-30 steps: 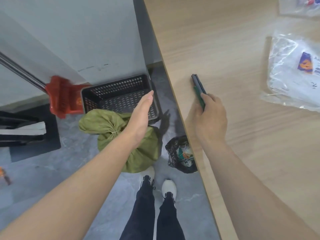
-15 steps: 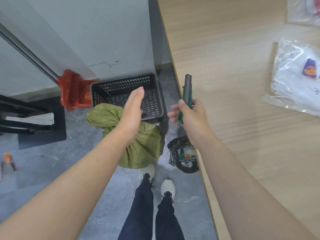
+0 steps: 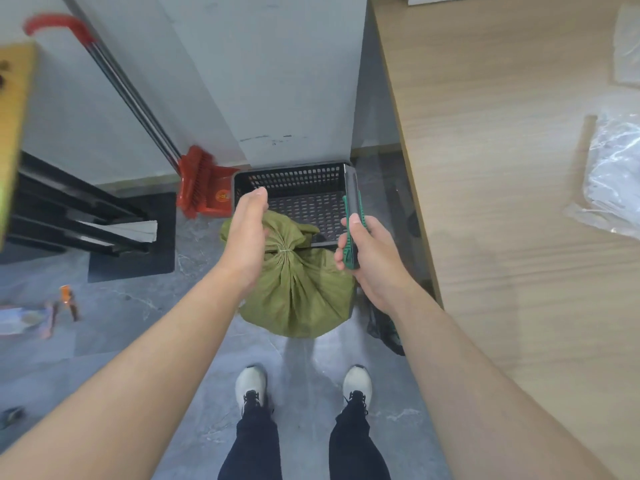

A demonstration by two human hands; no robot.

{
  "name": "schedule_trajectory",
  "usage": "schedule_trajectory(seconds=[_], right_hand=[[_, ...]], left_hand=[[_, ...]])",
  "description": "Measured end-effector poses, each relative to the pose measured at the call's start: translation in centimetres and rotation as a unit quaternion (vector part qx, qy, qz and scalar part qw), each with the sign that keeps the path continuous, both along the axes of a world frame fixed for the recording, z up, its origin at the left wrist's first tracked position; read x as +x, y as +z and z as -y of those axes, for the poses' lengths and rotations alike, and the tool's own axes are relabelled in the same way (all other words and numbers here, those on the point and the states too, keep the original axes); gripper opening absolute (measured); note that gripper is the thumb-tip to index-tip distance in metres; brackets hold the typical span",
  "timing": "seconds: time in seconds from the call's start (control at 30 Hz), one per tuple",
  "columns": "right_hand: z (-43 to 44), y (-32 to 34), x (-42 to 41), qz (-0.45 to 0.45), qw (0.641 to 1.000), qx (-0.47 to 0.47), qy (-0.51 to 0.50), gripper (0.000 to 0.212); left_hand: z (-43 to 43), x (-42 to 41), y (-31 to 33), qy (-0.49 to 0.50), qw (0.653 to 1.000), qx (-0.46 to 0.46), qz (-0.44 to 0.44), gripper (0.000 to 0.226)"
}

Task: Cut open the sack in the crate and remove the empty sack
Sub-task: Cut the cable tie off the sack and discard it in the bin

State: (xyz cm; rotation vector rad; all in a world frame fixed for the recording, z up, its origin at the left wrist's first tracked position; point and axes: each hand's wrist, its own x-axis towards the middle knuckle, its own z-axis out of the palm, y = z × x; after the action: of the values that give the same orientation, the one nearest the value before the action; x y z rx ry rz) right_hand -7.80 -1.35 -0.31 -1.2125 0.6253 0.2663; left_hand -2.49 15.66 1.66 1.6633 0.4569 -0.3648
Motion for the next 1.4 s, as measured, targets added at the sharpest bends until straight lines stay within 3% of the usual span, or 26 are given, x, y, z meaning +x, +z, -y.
schedule_trajectory(seconds=[0.07,0.3,0.43,0.7,0.8,0.87,0.93,1.13,1.33,1.4], right_hand=[[-2.1,-0.5,0.2,-0.009,1.0,-0.023,0.002,0.033],[-9.5,-4.3,-0.3,-0.023,0.991,-0.126,-0.048,0.02],[-12.2,-7.4,-0.6,-0.043,0.985,-0.145,-0.085,0.024],[-12.8,-18.6,-0.4,-0.009,0.969,-0.243,-0.033,0.014],[-12.1,-24.3,0.4,0.046,0.957,-0.286,-0.018,0.008],[-11.5,-28.1,0.8,0.072,0.95,-0.304,-0.019,0.009],[-11.2,-31.4,1.2,0.097,0.948,-0.303,-0.027,0.014],[-10.5,-39.6,1.6,0.169,0.935,-0.305,-0.062,0.018],[-10.9,-43.3,2.0,0.215,0.906,-0.356,-0.077,0.016],[-11.0,-43.9,1.8,0.23,0.882,-0.407,-0.06,0.014]], left_hand=[[-2.1,0.1,-0.6,0.009,1.0,-0.003,-0.007,0.032],[-8.3,0.5,-4.4,-0.032,0.998,-0.013,-0.058,0.043],[-10.1,1.1,-7.4,-0.064,0.996,-0.021,-0.059,0.018],[-10.8,1.2,-19.6,-0.095,0.995,0.003,-0.007,0.025],[-10.8,1.4,-26.4,-0.135,0.985,0.097,0.054,0.037],[-10.6,1.7,-30.9,-0.163,0.952,0.227,0.127,0.028],[-10.2,2.2,-35.0,-0.166,0.919,0.302,0.194,0.022],[-8.9,3.8,-43.9,-0.162,0.892,0.333,0.259,0.036],[-9.0,4.7,-47.2,-0.165,0.883,0.349,0.267,0.004],[-9.2,4.9,-47.8,-0.174,0.876,0.349,0.285,0.006]])
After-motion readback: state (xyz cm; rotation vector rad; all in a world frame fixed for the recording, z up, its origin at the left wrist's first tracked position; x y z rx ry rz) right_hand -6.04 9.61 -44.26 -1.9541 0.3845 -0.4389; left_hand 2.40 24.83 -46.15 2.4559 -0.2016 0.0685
